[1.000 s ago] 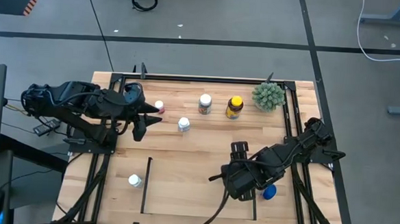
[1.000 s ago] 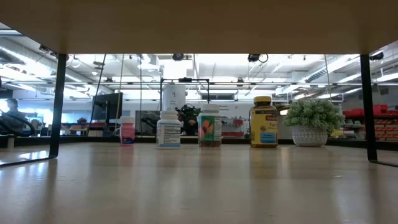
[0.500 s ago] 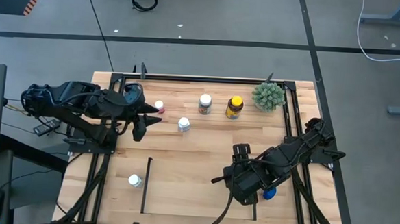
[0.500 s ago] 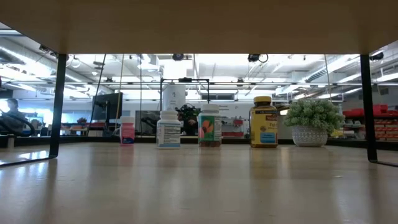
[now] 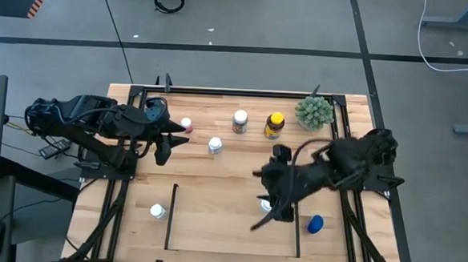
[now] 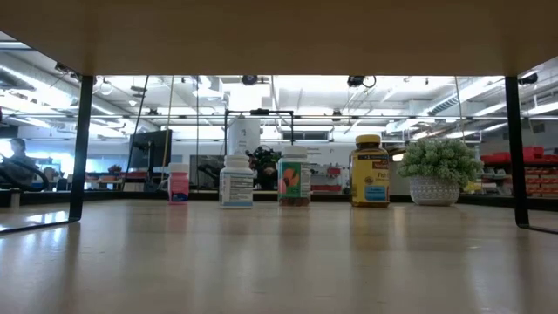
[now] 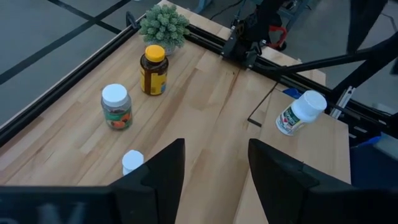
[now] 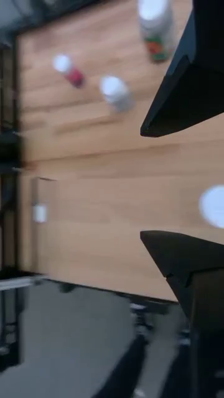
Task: Pick and place medicine bottles onto shelf by color
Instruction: Put the white and yellow medicine bottle on the shelf
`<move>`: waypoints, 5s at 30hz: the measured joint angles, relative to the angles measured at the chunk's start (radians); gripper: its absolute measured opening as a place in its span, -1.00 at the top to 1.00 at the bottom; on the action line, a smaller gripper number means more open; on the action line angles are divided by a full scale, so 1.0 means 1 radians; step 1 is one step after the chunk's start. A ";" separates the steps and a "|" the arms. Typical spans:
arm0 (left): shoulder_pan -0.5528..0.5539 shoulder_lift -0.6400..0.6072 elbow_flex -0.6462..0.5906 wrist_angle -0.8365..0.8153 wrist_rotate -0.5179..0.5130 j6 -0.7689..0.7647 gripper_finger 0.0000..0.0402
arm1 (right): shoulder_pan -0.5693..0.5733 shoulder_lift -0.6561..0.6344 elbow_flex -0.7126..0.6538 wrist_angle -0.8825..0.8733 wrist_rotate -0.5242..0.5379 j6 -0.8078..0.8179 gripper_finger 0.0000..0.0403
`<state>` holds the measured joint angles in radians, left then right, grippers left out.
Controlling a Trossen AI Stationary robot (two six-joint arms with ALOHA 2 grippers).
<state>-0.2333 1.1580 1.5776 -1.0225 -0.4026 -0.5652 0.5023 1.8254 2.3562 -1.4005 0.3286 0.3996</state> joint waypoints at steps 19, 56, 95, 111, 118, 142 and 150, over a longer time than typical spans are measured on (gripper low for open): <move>0.000 0.000 0.000 0.000 0.000 -0.025 0.07 | -0.241 -0.009 0.002 0.823 0.118 -0.373 -0.31; 0.000 0.000 0.000 0.006 0.000 -0.079 0.07 | -0.848 -0.002 -0.433 -0.082 -0.259 0.039 -0.28; 0.000 0.000 0.000 -0.023 0.006 -0.071 0.08 | -0.400 -0.004 -0.191 -0.066 -0.457 0.072 -0.68; -0.001 0.019 0.000 0.005 0.077 -0.030 0.09 | -0.158 -0.002 -0.236 -0.006 -0.264 0.349 -0.68; -0.046 0.135 0.000 0.042 0.170 0.106 0.13 | -0.146 -0.002 -0.153 -0.099 -0.303 0.514 -0.68; -0.149 0.634 0.000 0.656 0.179 0.239 0.15 | -0.164 -0.040 0.000 -0.171 -0.076 0.601 -0.68; -0.150 0.718 0.000 0.784 0.180 0.235 0.15 | -0.148 -0.056 0.000 -0.171 -0.090 0.586 -0.68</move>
<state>-0.3828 1.8757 1.5776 -0.2388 -0.2230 -0.3301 0.3546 1.7699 2.3562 -1.5715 0.2386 0.9851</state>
